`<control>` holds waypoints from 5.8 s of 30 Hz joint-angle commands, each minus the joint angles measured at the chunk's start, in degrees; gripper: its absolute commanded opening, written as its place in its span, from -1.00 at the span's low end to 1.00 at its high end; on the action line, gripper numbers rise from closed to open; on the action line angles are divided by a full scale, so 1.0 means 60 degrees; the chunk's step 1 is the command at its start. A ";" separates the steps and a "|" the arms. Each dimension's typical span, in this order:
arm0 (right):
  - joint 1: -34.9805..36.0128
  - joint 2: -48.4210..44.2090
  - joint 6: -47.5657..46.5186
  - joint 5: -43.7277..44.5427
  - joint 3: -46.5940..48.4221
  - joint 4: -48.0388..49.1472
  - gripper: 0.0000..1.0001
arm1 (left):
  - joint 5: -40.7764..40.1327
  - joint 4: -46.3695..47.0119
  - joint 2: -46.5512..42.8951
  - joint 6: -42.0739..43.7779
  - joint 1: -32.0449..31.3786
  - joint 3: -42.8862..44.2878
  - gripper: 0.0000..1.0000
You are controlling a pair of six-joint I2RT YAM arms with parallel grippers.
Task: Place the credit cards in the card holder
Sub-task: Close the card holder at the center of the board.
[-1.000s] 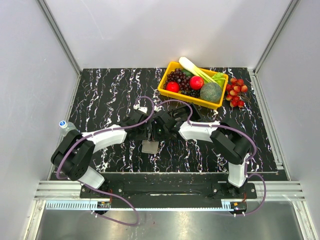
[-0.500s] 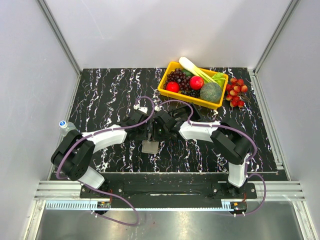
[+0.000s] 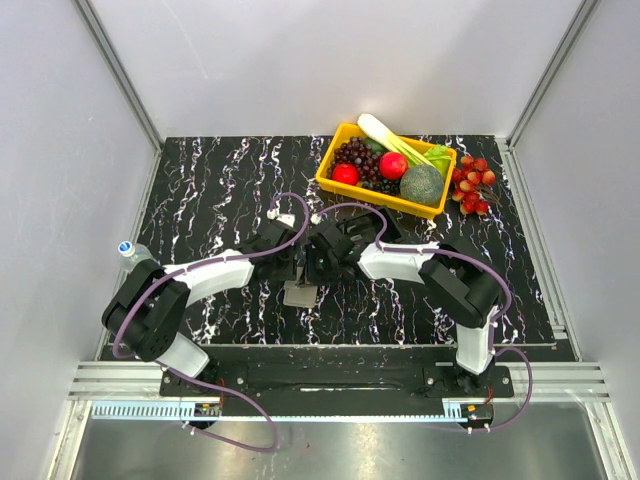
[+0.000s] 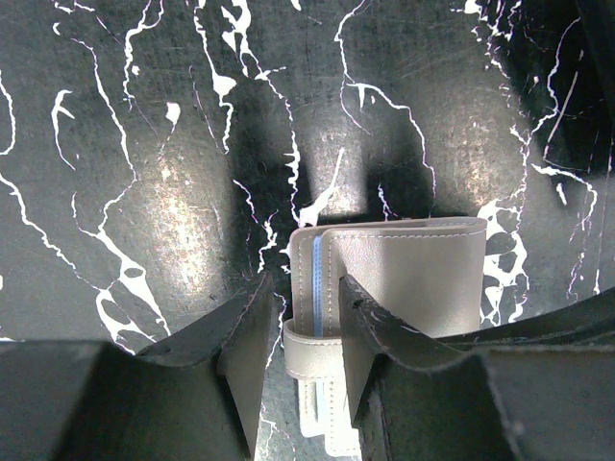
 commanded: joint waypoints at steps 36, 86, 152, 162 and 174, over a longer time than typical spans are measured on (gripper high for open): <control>-0.0165 -0.0725 -0.1376 0.0605 0.0074 -0.0350 -1.00 | -0.0369 -0.0310 0.0167 0.0080 0.0000 -0.0095 -0.30; -0.0429 -0.0623 -0.1186 -0.0332 -0.0117 -0.0511 -1.00 | -0.0412 -0.0398 0.0372 0.0051 -0.0001 0.0022 -0.35; -0.0253 0.1838 -0.2094 0.1822 0.2344 -0.3543 -1.00 | 0.1815 0.2591 -0.1152 -0.1004 -0.0030 -0.1677 -0.41; -0.0253 0.1779 -0.2094 0.1733 0.2329 -0.3455 -1.00 | 0.0951 0.1741 -0.0786 -0.0843 -0.0264 -0.1369 -0.86; -0.0253 0.1721 -0.2007 0.1529 0.2183 -0.3265 -1.00 | 0.0189 0.0950 -0.0200 -0.0652 -0.0645 -0.0974 -1.00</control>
